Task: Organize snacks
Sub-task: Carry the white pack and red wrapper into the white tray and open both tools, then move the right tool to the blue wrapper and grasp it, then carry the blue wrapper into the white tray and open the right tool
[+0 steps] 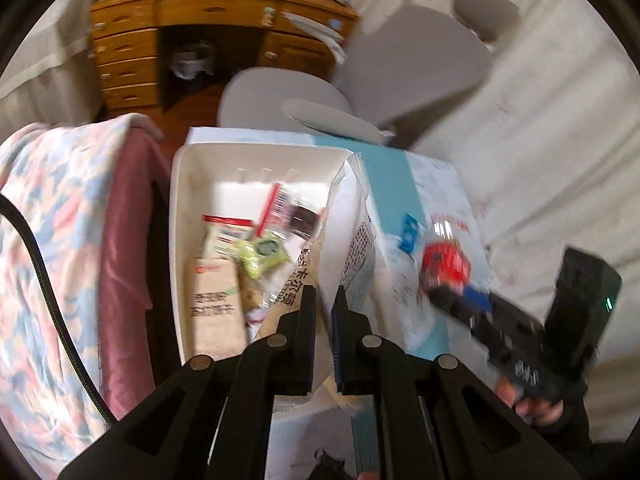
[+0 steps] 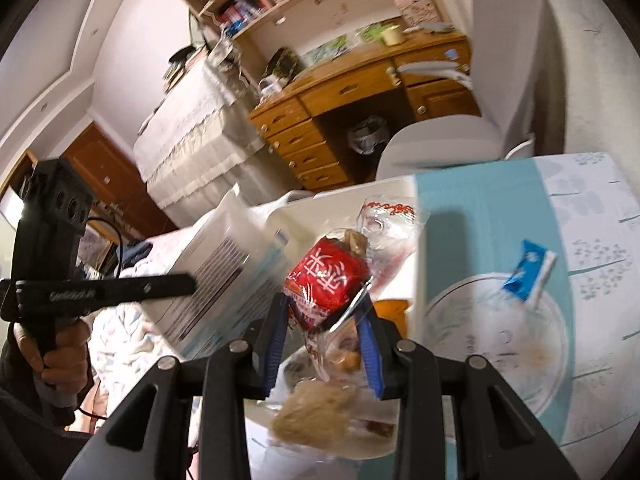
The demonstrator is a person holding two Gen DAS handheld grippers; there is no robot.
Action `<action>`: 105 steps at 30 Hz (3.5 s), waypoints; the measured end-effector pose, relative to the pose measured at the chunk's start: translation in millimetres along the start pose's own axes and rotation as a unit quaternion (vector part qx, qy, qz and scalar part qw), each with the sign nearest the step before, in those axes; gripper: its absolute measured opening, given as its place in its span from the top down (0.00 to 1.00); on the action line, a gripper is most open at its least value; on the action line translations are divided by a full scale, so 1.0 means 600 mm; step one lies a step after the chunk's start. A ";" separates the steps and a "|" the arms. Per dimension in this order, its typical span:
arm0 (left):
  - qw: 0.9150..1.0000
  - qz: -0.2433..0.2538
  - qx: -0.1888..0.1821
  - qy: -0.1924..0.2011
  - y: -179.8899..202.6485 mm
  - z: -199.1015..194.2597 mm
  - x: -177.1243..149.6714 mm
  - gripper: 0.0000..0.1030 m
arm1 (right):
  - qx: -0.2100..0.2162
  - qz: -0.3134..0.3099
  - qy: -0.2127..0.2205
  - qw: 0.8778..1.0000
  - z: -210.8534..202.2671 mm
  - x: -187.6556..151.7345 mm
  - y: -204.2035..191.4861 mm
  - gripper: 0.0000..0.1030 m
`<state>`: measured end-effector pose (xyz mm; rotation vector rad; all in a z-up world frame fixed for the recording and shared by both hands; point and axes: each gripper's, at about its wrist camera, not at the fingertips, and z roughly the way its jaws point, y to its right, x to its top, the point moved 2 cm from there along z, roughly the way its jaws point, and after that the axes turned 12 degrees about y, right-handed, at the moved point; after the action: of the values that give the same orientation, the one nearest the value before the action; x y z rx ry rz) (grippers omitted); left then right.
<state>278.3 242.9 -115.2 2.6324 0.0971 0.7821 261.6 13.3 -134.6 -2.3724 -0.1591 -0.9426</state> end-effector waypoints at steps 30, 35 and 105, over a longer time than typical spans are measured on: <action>0.997 0.029 0.067 -0.005 0.168 0.119 -0.043 0.33 | -0.145 0.158 -0.069 0.974 0.001 0.019 0.267 0.38; 0.995 0.030 0.092 0.002 0.199 0.149 -0.042 0.30 | -0.162 0.155 -0.089 0.970 0.036 0.028 0.319 0.32; 0.991 -0.015 0.099 0.091 0.057 -0.192 -0.241 0.29 | -0.080 0.084 -0.072 0.991 -0.037 -0.101 -0.013 0.28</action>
<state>93.0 226.3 -87.5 2.7300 0.2778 1.0503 201.0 13.5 -158.3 -2.5553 0.0634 -0.7280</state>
